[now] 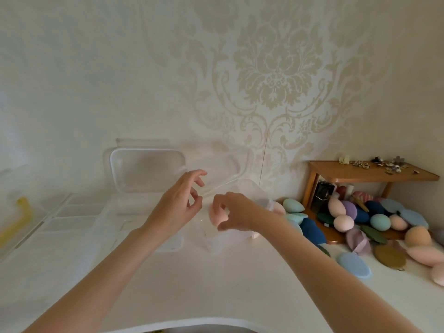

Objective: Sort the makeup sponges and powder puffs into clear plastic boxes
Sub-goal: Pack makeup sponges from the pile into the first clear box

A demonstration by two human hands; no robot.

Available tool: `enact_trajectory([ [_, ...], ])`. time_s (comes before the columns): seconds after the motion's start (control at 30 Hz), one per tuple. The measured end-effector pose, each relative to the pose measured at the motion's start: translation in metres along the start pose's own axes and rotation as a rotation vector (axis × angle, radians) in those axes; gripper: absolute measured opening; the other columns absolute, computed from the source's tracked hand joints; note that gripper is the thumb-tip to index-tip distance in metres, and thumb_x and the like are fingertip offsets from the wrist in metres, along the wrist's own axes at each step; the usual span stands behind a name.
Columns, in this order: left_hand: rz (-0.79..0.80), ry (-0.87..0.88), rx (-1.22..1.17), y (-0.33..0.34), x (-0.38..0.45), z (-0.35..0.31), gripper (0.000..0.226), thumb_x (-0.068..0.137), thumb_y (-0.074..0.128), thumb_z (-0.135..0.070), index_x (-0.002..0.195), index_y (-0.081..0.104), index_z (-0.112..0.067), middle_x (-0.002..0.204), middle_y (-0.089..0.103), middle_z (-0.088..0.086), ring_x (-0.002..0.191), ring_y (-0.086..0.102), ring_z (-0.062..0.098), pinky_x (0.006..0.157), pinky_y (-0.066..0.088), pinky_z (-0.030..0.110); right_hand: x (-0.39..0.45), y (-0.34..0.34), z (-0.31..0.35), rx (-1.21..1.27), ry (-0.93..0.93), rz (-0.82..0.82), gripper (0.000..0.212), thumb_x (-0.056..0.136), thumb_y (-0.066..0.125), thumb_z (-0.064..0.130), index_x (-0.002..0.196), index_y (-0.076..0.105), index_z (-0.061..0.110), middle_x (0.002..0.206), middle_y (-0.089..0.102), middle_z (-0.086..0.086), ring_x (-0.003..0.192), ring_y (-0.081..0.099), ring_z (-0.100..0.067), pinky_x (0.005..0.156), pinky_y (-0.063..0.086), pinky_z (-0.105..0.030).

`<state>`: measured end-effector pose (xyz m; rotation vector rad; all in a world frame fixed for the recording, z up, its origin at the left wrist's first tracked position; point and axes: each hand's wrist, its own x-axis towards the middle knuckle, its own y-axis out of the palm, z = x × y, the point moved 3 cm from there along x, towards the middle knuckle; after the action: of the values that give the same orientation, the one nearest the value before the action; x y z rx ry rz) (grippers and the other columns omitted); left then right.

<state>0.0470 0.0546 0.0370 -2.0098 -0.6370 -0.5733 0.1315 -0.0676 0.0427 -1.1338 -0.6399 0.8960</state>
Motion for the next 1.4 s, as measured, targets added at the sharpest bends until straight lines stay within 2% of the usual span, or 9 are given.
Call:
enact_trajectory([
  [0.13, 0.139, -0.04, 0.176, 0.004, 0.004, 0.012, 0.07, 0.085, 0.061, -0.013, 0.144, 0.024, -0.022, 0.136, 0.037, -0.008, 0.115, 0.047, 0.007, 0.09, 0.044, 0.023, 0.003, -0.002, -0.001, -0.027, 0.014, 0.099, 0.025, 0.086, 0.057, 0.01, 0.111, 0.06, 0.014, 0.121, 0.057, -0.004, 0.104, 0.054, -0.021, 0.086, 0.044, -0.029],
  [0.27, 0.391, -0.124, 0.228, 0.017, 0.003, 0.018, 0.075, 0.09, 0.056, -0.029, 0.149, 0.01, -0.023, 0.158, 0.003, -0.01, 0.145, 0.015, 0.012, 0.115, 0.022, 0.028, 0.007, -0.008, 0.016, -0.03, 0.04, 0.18, 0.033, 0.09, 0.047, 0.006, 0.12, 0.059, 0.011, 0.127, 0.057, -0.009, 0.114, 0.054, -0.026, 0.094, 0.043, -0.031],
  [0.4, 0.394, -0.173, 0.126, 0.018, 0.003, 0.017, 0.067, 0.091, 0.053, -0.03, 0.147, 0.017, -0.022, 0.158, 0.011, -0.009, 0.144, 0.022, 0.012, 0.111, 0.02, 0.021, 0.017, -0.002, 0.037, -0.111, 0.057, 0.271, 0.036, 0.092, 0.042, 0.0, 0.126, 0.054, -0.003, 0.129, 0.055, -0.022, 0.12, 0.051, -0.033, 0.087, 0.044, -0.029],
  [0.63, 0.458, -0.278, 0.116, 0.015, 0.01, 0.026, 0.049, 0.078, 0.071, -0.017, 0.123, 0.053, -0.019, 0.149, 0.024, -0.008, 0.13, 0.041, 0.015, 0.096, 0.034, 0.019, 0.021, -0.009, 0.022, -0.056, 0.091, 0.202, 0.052, 0.092, 0.033, -0.002, 0.131, 0.055, 0.024, 0.14, 0.046, -0.007, 0.121, 0.05, -0.025, 0.097, 0.04, -0.029],
  [0.93, 0.357, -0.238, 0.444, 0.028, 0.02, 0.019, 0.026, 0.086, 0.059, -0.019, 0.112, 0.061, -0.019, 0.139, 0.029, -0.006, 0.116, 0.047, 0.016, 0.081, 0.041, 0.028, -0.034, -0.066, -0.05, 0.122, 0.256, -0.488, 0.031, 0.091, 0.041, -0.002, 0.104, 0.068, 0.007, 0.11, 0.067, -0.007, 0.085, 0.063, -0.014, 0.077, 0.05, -0.022],
  [1.0, 0.368, -0.238, 0.46, 0.03, 0.021, 0.02, 0.024, 0.085, 0.058, -0.019, 0.108, 0.064, -0.017, 0.138, 0.03, -0.004, 0.117, 0.047, 0.017, 0.084, 0.044, 0.028, -0.051, -0.063, -0.07, 0.062, 0.368, -0.449, 0.024, 0.092, 0.046, 0.004, 0.105, 0.067, 0.005, 0.11, 0.067, -0.008, 0.077, 0.057, -0.012, 0.069, 0.043, -0.019],
  [1.13, 0.386, -0.271, 0.493, 0.032, 0.024, 0.016, 0.028, 0.076, 0.05, -0.019, 0.096, 0.067, -0.007, 0.122, 0.038, 0.002, 0.108, 0.05, 0.023, 0.081, 0.043, 0.03, -0.061, -0.01, -0.08, 0.333, 0.46, -0.054, 0.038, 0.083, 0.067, 0.013, 0.119, 0.056, 0.009, 0.111, 0.066, -0.011, 0.071, 0.06, -0.009, 0.066, 0.051, -0.015],
  [1.27, 0.426, -0.258, 0.537, 0.031, 0.024, 0.021, 0.023, 0.083, 0.058, -0.012, 0.106, 0.062, -0.01, 0.12, 0.047, 0.007, 0.112, 0.047, 0.025, 0.093, 0.044, 0.038, -0.047, 0.023, -0.072, 0.272, 0.463, -0.157, 0.056, 0.077, 0.073, 0.032, 0.121, 0.043, 0.013, 0.096, 0.055, 0.0, 0.084, 0.052, -0.014, 0.07, 0.043, -0.024],
  [1.4, 0.42, -0.247, 0.53, 0.029, 0.023, 0.021, 0.023, 0.082, 0.061, -0.011, 0.105, 0.062, -0.01, 0.119, 0.049, 0.005, 0.112, 0.047, 0.024, 0.092, 0.044, 0.038, -0.048, 0.018, -0.073, 0.236, 0.464, -0.318, 0.027, 0.084, 0.063, 0.017, 0.106, 0.048, 0.016, 0.09, 0.058, -0.001, 0.083, 0.057, -0.015, 0.071, 0.049, -0.025],
])
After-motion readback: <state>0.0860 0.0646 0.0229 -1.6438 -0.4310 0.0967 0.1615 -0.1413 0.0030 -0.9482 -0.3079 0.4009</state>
